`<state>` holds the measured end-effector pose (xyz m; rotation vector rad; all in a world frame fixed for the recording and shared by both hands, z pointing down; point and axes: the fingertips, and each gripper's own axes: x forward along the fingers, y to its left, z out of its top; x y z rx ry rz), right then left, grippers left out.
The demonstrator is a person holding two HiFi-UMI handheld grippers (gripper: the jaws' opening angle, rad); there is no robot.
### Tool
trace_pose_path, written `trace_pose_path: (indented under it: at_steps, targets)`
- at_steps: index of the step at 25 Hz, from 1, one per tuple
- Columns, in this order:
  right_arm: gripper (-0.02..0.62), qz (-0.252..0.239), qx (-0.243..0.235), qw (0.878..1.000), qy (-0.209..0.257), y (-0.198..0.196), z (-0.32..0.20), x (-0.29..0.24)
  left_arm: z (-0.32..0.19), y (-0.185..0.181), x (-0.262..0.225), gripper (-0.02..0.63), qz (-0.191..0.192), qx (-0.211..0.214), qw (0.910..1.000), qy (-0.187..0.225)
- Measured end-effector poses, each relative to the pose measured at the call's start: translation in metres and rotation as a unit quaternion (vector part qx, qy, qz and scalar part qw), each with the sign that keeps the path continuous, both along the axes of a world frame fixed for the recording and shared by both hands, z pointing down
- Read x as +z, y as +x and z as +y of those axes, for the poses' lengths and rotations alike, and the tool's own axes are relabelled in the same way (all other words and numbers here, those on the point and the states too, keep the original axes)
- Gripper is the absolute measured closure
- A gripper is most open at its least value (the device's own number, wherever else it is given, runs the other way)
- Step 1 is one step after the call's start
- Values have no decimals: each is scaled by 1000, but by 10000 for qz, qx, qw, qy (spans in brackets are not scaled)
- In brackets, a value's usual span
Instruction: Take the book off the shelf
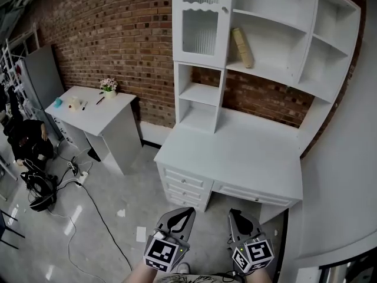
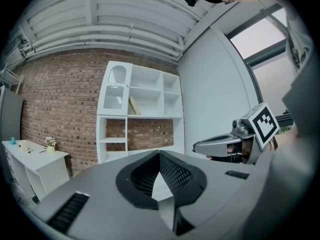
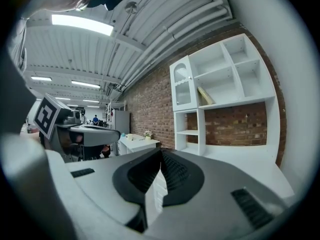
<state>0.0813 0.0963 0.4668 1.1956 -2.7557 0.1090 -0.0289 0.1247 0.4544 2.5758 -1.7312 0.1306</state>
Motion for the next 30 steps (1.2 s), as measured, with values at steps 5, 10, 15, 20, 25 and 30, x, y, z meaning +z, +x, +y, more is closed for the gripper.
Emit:
trace_pose_path:
  at_steps: [5, 10, 15, 20, 25, 30]
  targets:
    - [588, 57, 13, 9999, -106, -33, -23, 9, -17, -43, 12, 595, 28, -169, 9998, -130]
    - [588, 74, -67, 9999, -87, -59, -56, 11, -44, -71, 22, 595, 82, -326, 9992, -224]
    - [588, -12, -286, 9996, -29, -81, -110, 15, -93, -83, 25, 594, -15, -383, 9991, -165]
    - [588, -130, -422, 9990, 39, -96, -186, 11, -166, -100, 20, 595, -181, -490, 9986, -101]
    - [588, -243, -512, 9982, 213, -101, -273, -7, -251, -108, 5, 595, -237, -552, 9982, 28]
    - [588, -218, -368, 9987, 271, -93, -354, -17, -331, -107, -1, 595, -222, -617, 9978, 138]
